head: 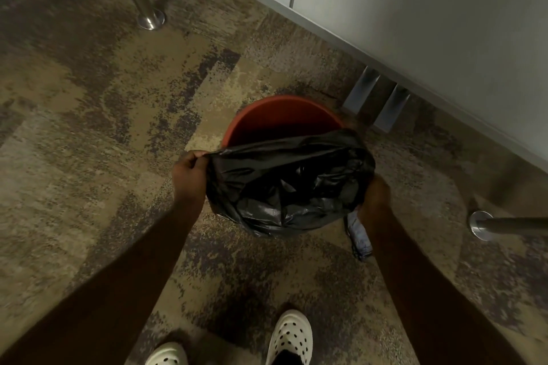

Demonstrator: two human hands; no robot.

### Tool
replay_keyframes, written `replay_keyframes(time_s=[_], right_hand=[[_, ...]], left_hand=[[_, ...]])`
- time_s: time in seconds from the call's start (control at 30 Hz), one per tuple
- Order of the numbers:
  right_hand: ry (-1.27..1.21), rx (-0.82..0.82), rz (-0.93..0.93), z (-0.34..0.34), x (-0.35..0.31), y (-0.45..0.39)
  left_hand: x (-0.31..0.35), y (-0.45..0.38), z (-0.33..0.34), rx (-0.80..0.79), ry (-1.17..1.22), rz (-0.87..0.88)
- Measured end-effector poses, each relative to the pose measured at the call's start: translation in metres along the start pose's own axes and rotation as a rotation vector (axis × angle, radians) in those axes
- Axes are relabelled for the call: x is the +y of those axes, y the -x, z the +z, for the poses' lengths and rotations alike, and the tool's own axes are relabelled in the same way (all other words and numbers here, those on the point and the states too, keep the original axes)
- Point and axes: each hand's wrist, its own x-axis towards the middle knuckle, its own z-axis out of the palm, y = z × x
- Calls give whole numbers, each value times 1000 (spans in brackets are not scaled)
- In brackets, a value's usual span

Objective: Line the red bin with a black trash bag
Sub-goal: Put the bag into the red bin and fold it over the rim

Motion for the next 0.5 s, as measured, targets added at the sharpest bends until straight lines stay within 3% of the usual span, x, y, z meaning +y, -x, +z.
replay_keyframes(time_s=[0.07, 0.13, 0.2, 0.23, 0.3, 0.33, 0.4, 0.5], right_hand=[[-92, 45, -5, 1, -18, 5], [-21, 200, -140, 2, -34, 15], [158, 386, -525, 7, -42, 33], [288, 376, -770, 13, -44, 45], [563, 190, -1108, 35, -45, 59], [704, 68, -1165, 48, -43, 59], [1001, -125, -1144, 74, -39, 58], [1380, -157, -1118, 103, -34, 42]], left_hand=[[9, -10, 8, 14, -16, -67], [16, -20, 15, 28, -17, -124], [22, -28, 21, 26, -22, -148], [25, -32, 24, 25, -36, -146], [31, -39, 29, 15, -119, -92], [35, -43, 32, -4, -179, -48], [42, -52, 36, -46, -267, 40], [50, -66, 46, -79, -390, 144]])
